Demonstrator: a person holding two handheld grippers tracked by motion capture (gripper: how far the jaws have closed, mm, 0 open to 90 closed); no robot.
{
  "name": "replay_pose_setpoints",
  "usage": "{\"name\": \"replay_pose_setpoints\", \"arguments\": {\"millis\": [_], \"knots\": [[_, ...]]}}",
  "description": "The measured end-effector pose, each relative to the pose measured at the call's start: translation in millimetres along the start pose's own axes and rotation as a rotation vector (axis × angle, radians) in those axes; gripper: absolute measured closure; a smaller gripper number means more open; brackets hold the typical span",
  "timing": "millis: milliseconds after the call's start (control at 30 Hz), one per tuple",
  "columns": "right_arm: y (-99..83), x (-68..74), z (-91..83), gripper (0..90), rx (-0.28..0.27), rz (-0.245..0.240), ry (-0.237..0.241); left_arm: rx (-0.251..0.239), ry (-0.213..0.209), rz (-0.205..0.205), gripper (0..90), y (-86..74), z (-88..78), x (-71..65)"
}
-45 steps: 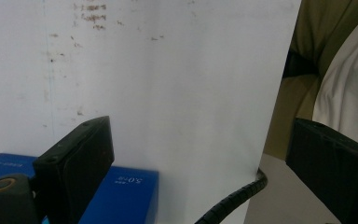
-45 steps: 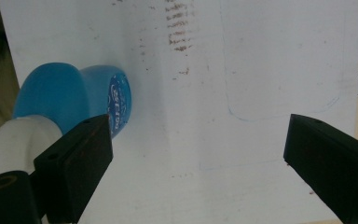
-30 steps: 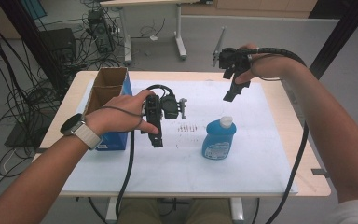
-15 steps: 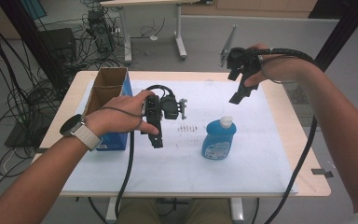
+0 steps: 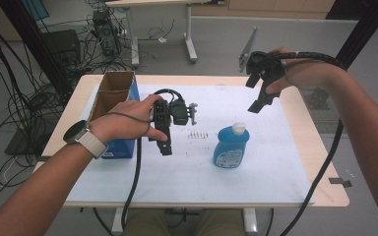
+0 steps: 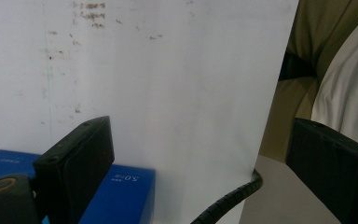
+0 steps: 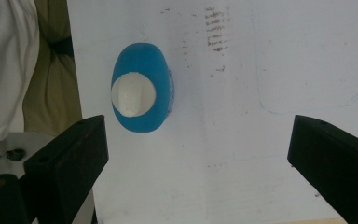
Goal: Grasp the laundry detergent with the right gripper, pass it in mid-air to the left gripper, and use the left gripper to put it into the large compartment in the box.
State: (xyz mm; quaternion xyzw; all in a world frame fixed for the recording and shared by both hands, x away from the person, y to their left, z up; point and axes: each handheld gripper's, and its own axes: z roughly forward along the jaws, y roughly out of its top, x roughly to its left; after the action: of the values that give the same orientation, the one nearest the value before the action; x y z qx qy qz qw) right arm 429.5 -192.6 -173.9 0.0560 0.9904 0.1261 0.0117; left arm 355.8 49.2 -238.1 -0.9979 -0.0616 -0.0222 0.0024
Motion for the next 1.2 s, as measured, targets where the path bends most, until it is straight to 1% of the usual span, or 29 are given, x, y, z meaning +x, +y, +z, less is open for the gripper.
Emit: {"name": "replay_pose_setpoints", "arguments": {"millis": [133,233,267,300,400,533,567,667,900,933,1200], "knots": [[-2.6,4.2,0.9,4.9,0.0,-0.004,0.008,-0.001,-0.001,-0.004,8.2,-0.5,-0.1,0.0],[-5.4,5.0,2.9,4.8,-0.009,0.004,0.004,0.006,-0.002,-0.005,8.2,0.2,-0.7,0.0],[-5.4,5.0,2.9,4.8,-0.009,0.004,0.004,-0.002,0.001,-0.006,8.2,0.1,-0.6,-0.3],[-6.2,5.7,3.5,4.8,-0.005,0.012,0.006,0.001,-0.002,-0.007,8.2,0.4,-1.2,-0.5],[-8.2,6.6,5.7,4.8,-0.003,0.005,0.007,0.002,-0.002,-0.009,8.3,0.3,-1.5,-0.8],[-9.0,10.0,6.2,4.6,-0.007,0.002,0.01,-0.011,0.003,-0.018,8.4,-0.7,-1.7,-1.3],[-9.0,11.1,6.7,4.4,-0.01,-0.009,0.01,-0.005,0.001,-0.019,8.4,-0.7,-2.3,-1.3],[-9.5,12.6,6.9,4.5,-0.011,-0.017,0.009,-0.006,0.004,-0.022,8.4,-1.5,-2.4,-2.5],[-13.6,16.4,9.8,4.4,-0.022,-0.022,0.01,0.0,0.006,-0.027,8.4,-1.8,-3.4,-3.1],[-14.8,17.0,10.7,4.5,-0.023,-0.018,0.011,-0.006,0.009,-0.03,8.3,-1.9,-3.1,-3.4],[-24.3,21.0,18.1,4.6,-0.041,-0.022,0.02,-0.006,0.006,-0.038,8.4,0.0,-2.7,-3.0]]}}
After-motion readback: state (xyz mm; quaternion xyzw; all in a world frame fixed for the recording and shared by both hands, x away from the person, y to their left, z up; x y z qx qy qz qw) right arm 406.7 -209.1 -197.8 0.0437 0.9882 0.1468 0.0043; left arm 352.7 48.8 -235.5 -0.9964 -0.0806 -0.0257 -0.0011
